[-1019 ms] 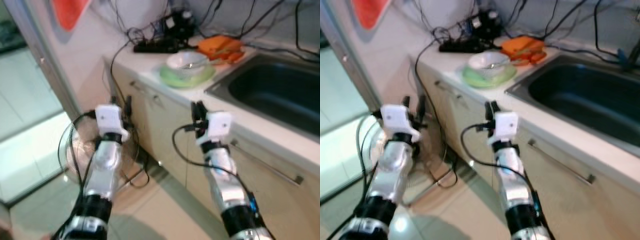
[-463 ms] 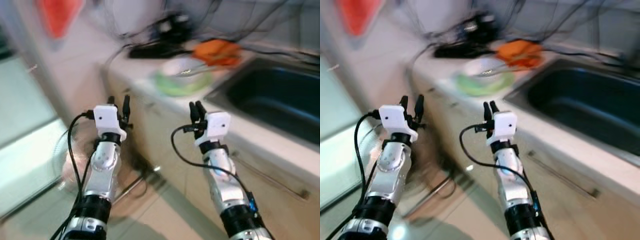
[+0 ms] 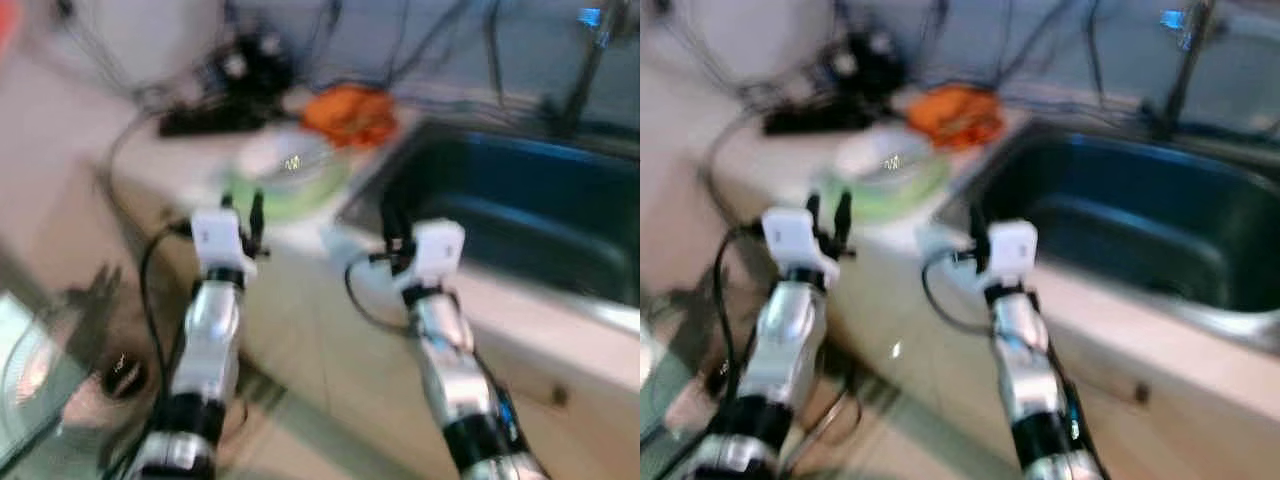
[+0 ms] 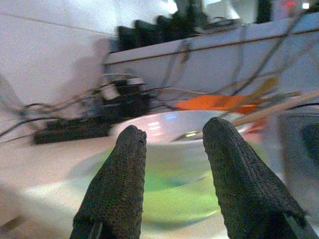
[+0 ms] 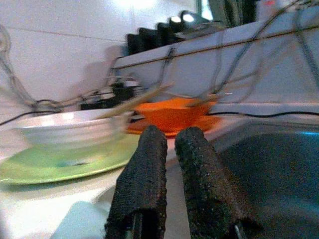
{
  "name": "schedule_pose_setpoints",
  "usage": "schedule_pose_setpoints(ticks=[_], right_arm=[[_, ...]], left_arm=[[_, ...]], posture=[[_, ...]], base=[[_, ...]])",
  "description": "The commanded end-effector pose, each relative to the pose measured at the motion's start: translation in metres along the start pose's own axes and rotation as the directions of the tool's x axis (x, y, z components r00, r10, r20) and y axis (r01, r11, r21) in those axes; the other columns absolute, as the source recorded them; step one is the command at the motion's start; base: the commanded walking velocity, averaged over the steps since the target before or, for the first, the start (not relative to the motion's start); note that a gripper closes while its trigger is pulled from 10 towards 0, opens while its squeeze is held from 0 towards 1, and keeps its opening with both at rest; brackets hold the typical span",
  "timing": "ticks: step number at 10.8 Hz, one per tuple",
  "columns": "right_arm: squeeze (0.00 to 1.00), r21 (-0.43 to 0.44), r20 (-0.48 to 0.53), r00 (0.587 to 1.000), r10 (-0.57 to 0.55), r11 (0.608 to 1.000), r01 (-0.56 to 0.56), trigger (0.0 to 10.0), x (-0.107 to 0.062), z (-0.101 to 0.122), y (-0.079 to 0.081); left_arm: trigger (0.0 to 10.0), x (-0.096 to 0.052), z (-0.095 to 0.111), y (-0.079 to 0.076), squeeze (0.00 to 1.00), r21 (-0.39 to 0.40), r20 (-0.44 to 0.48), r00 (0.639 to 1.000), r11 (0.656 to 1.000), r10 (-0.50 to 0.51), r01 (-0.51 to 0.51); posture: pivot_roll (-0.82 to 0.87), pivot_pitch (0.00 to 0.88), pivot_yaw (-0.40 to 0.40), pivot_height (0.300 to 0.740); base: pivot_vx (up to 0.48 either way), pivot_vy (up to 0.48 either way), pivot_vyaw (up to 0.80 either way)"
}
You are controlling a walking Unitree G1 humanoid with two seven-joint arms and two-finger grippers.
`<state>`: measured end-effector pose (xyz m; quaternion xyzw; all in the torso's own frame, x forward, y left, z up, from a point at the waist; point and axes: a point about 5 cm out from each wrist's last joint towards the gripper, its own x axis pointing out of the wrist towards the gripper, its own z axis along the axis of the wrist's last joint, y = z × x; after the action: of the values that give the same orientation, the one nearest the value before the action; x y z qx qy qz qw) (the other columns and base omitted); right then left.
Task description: Kitchen organization
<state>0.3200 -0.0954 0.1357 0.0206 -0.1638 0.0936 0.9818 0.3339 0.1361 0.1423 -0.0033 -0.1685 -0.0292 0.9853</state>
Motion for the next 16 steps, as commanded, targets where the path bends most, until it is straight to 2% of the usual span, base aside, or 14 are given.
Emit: schedule_pose_setpoints(ticks=[1,4,6,10,11,16], right_arm=[[0.00,-0.010,0.003,1.000,-0.012,1.000,0.012,10.0,0.001,0.001,-0.005],[0.00,-0.009,0.010,1.000,-0.018,1.000,0.018,10.0,0.001,0.002,-0.005],[0.00,-0.015,0.019,0.999,-0.034,0.999,0.034,10.0,0.002,0.005,-0.009],[0.00,-0.038,0.091,0.994,-0.064,0.997,0.067,10.0,0.014,0.028,-0.023],[0.00,-0.025,0.113,0.991,-0.074,0.997,0.077,10.0,0.020,0.038,-0.025],[0.00,-0.051,0.142,0.989,-0.045,0.997,0.052,10.0,0.035,0.062,-0.026]], left_arm=[[10.0,0.002,0.003,-0.006,0.00,-0.004,0.012,1.000,1.000,-0.020,0.020],[10.0,0.002,0.005,-0.009,0.00,-0.019,0.026,0.999,0.999,-0.038,0.039],[10.0,0.002,0.008,-0.012,0.00,-0.032,0.049,0.997,0.998,-0.060,0.062],[10.0,0.003,0.011,-0.017,0.00,-0.029,0.058,0.994,0.995,-0.092,0.093],[10.0,0.006,0.019,-0.020,0.00,-0.018,0.081,0.989,0.992,-0.122,0.124],[10.0,0.014,0.030,-0.017,0.00,0.018,0.102,0.988,0.993,-0.117,0.116]], posture=[[0.04,0.000,0.109,0.740],[0.04,0.000,0.109,0.740],[0.04,0.000,0.110,0.740],[0.04,0.000,0.110,0.740],[0.04,0.000,0.110,0.740],[0.04,0.000,0.106,0.740]], base=[[0.352,0.000,0.00],[0.326,0.000,0.00],[0.000,0.000,0.00],[0.000,0.000,0.00],[0.000,0.000,0.00],[0.000,0.000,0.00]])
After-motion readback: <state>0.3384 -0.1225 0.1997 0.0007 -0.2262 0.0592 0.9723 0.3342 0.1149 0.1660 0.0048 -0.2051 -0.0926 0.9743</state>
